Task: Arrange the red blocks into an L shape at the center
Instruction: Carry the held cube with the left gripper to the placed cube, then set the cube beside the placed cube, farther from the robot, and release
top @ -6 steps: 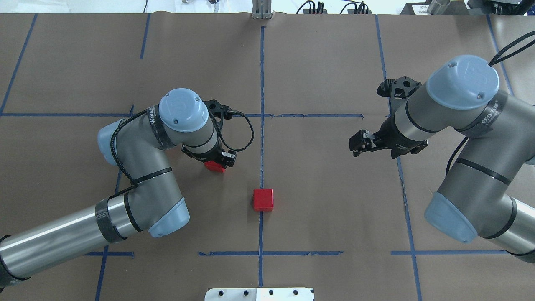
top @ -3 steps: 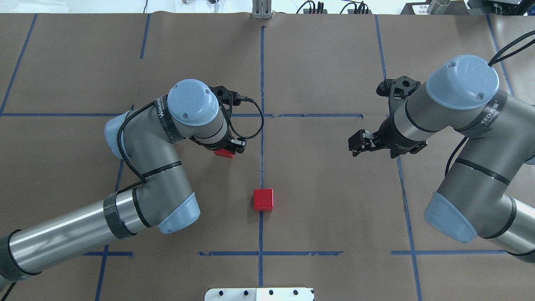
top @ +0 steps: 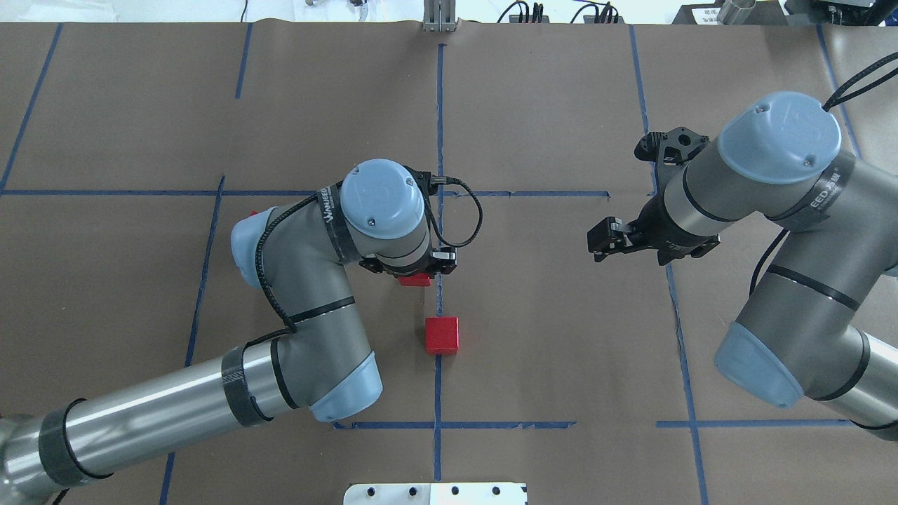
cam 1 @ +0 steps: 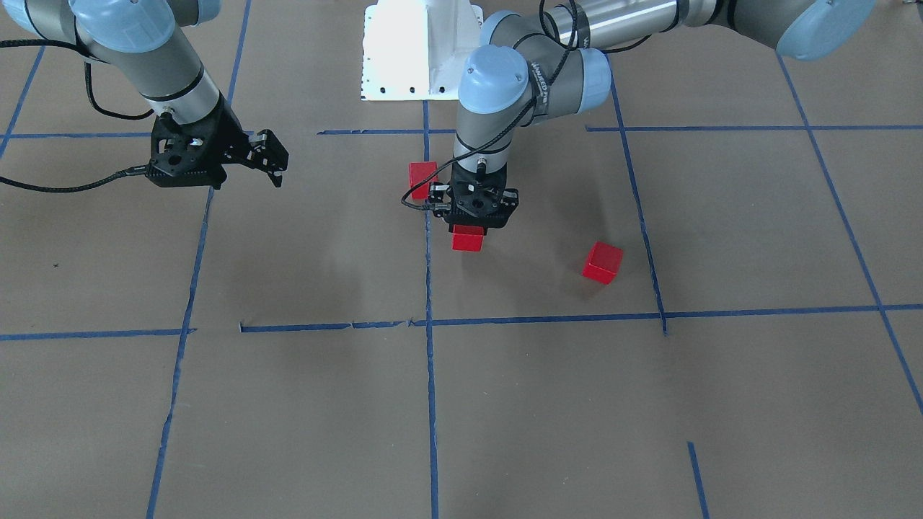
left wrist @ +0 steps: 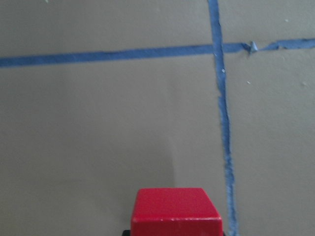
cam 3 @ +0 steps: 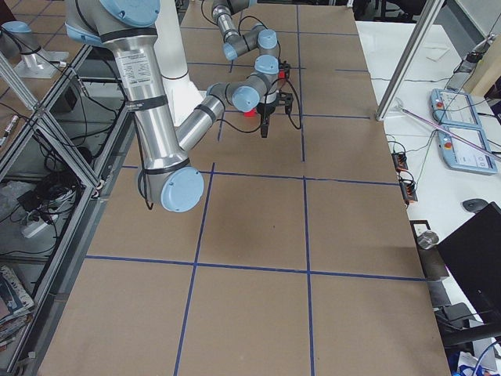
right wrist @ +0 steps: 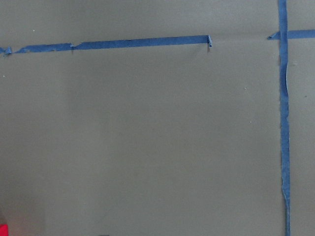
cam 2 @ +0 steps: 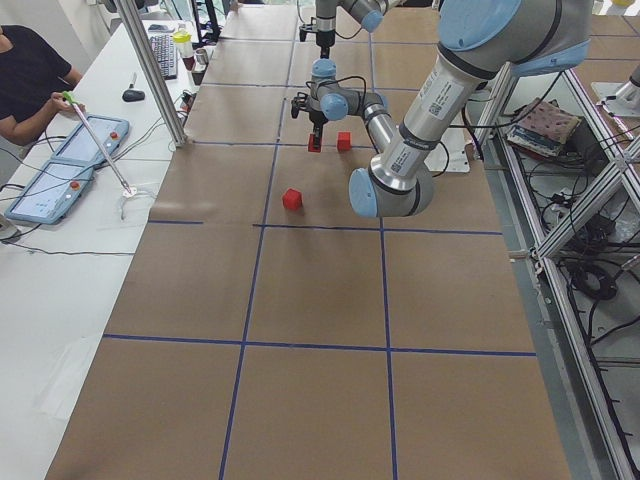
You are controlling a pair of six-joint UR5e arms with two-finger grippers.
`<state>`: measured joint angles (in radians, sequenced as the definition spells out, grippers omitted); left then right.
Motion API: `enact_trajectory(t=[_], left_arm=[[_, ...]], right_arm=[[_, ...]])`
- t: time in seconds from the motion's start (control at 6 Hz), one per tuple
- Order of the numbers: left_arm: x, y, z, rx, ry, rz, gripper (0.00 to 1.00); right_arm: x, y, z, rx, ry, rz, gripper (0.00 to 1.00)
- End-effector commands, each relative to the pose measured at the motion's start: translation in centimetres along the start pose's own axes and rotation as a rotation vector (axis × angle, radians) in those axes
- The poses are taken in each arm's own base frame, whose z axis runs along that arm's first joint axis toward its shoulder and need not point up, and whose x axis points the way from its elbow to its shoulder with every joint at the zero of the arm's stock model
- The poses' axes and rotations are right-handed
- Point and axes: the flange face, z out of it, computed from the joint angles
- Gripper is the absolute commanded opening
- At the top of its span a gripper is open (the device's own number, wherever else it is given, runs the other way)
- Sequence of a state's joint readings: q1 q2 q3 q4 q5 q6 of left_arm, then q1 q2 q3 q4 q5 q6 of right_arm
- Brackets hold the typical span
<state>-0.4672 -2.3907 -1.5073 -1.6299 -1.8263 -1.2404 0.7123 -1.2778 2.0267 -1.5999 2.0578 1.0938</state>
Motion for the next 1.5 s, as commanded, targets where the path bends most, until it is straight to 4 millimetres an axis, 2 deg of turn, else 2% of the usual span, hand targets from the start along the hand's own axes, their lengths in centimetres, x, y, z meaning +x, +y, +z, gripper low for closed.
enact_trajectory(t=[0.0, 0.33, 1.33], left_arm=[[2.0, 1.7, 0.8, -0.031, -0.015, -0.015, 0.01], [2.7, 3.0, 1.4, -0.049, -0.015, -0.001, 0.01], [3.1, 4.5, 2.1, -0.067, -0.016, 0.011, 0.02]], right_arm=[[0.2, 0.1, 0.0, -0.001, 0.002, 0.002, 1.00], [0.1, 0.1, 0.1, -0.002, 0.003, 0.003, 1.00], [0.1, 0.2, 0.1, -0.002, 0.002, 0.005, 1.00]])
